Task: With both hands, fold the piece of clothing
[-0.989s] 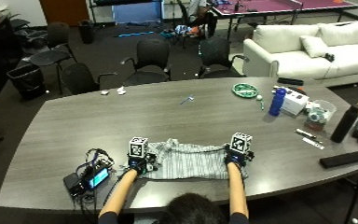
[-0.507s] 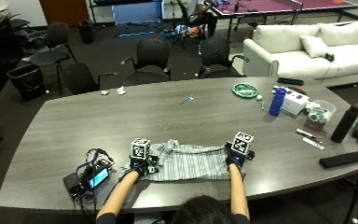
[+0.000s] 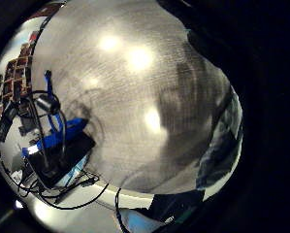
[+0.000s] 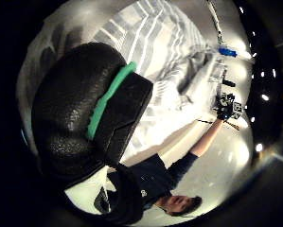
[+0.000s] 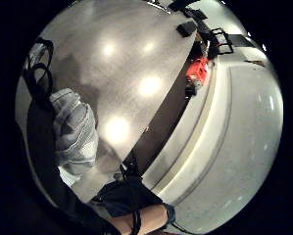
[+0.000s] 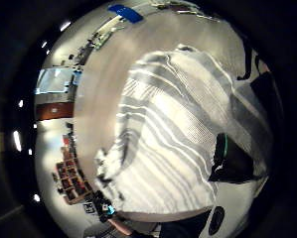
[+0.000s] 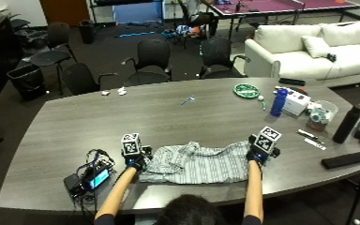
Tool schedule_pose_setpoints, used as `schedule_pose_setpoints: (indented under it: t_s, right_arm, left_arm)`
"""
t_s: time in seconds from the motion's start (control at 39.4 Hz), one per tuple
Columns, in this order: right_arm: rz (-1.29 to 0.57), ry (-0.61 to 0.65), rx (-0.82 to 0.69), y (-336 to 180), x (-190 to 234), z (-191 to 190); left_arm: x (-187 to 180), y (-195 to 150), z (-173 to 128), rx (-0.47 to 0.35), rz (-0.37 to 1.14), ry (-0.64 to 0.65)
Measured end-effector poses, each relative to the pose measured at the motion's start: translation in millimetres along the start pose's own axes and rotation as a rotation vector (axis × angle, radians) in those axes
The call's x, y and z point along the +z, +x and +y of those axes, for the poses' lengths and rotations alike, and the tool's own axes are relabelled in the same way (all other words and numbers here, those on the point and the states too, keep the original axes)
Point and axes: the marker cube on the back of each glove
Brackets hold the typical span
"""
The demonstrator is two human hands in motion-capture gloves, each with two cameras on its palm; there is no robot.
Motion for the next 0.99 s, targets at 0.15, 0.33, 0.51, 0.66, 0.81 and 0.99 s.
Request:
schedule_pose_setpoints:
  t_s: [0.15, 0.33, 0.51, 0.66, 0.81, 0.99]
  right_arm:
    - [-0.061, 0.036, -0.09, -44.6, -58.9, 20.0]
    - [-0.097, 0.096, -0.295, -153.5, -129.8, 116.3]
    - [-0.199, 0.045, -0.494, -279.8, -88.2, 189.3]
    - [-0.189, -0.131, -0.649, -364.5, -15.3, 287.0]
    - [-0.114, -0.185, -0.746, -401.9, 34.2, 334.8]
    - [-0.113, -0.208, -0.854, -415.1, 41.1, 367.8]
  left_arm:
    - [-32.8, -9.8, 18.2, 0.033, 0.03, 0.077]
    - [-69.6, -29.6, 23.7, 0.034, 0.055, 0.219]
    - [-97.4, -52.1, 19.8, 0.025, 0.196, 0.449]
    - [-117.7, -68.1, 45.0, 0.011, 0.32, 0.557]
    - [-115.6, -75.5, 66.4, 0.02, 0.322, 0.552]
    - [-109.4, -83.2, 80.8, 0.026, 0.324, 0.536]
